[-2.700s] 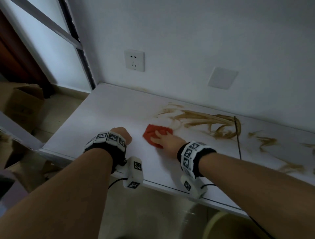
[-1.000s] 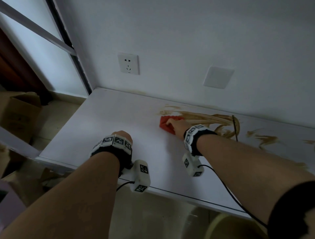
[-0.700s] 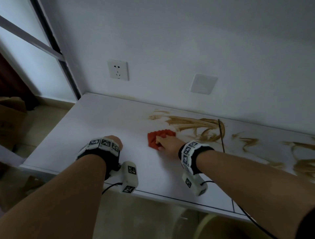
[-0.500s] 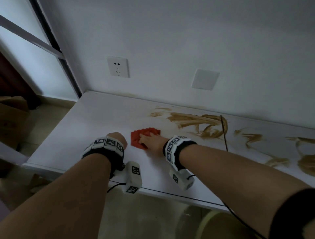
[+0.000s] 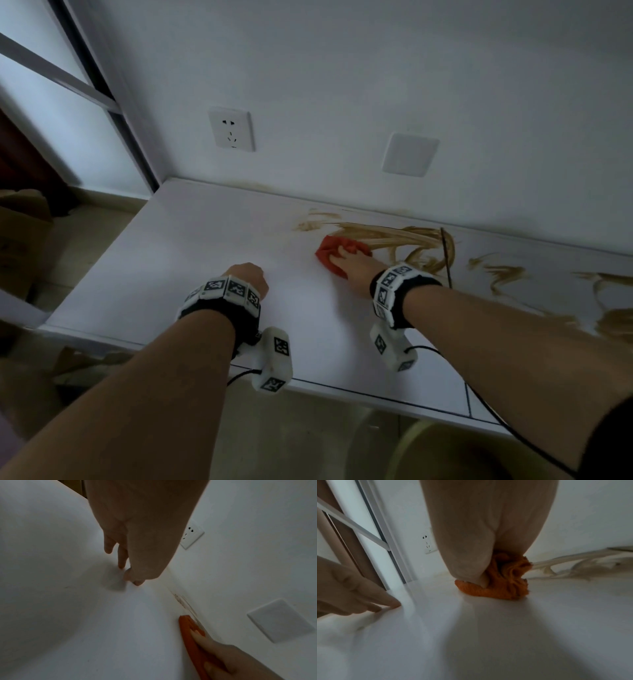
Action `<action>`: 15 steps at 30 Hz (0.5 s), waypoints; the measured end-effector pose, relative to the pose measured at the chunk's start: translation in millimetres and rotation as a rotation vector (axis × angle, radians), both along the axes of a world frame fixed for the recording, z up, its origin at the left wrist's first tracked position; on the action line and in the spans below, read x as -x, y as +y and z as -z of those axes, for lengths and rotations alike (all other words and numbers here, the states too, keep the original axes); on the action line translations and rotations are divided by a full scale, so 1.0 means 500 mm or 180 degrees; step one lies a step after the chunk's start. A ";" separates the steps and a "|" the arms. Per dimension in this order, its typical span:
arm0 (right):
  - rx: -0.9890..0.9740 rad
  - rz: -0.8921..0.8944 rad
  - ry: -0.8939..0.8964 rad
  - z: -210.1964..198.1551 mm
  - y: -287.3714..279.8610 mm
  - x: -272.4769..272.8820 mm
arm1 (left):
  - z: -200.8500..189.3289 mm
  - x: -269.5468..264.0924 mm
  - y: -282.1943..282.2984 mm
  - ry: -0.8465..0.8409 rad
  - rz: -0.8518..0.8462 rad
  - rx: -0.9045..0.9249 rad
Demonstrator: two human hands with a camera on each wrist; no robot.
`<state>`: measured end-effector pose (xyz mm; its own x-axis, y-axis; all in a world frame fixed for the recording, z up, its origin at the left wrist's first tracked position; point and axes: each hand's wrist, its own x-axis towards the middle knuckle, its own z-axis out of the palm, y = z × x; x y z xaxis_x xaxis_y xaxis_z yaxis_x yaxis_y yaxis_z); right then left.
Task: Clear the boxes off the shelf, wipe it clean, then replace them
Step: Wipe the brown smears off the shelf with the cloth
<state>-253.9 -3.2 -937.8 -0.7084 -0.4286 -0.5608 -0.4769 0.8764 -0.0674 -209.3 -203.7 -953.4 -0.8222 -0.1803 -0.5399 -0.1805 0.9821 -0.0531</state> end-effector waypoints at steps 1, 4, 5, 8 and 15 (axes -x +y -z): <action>0.0049 -0.0077 0.0006 -0.003 0.004 -0.013 | 0.001 -0.001 0.002 0.0002 -0.0017 -0.0016; 0.0128 -0.0610 -0.0008 0.001 -0.015 -0.067 | 0.004 -0.007 0.007 0.0006 -0.0044 -0.0018; 0.0133 -0.0751 -0.0069 0.009 -0.029 -0.080 | 0.004 -0.010 0.010 0.0021 -0.0040 -0.0007; 0.0134 -0.0877 -0.0217 0.028 -0.073 -0.078 | 0.001 -0.018 0.016 0.0004 -0.0007 0.0029; 0.0136 -0.0401 -0.0046 0.023 -0.092 -0.002 | -0.002 -0.015 0.010 -0.0054 0.0051 0.0064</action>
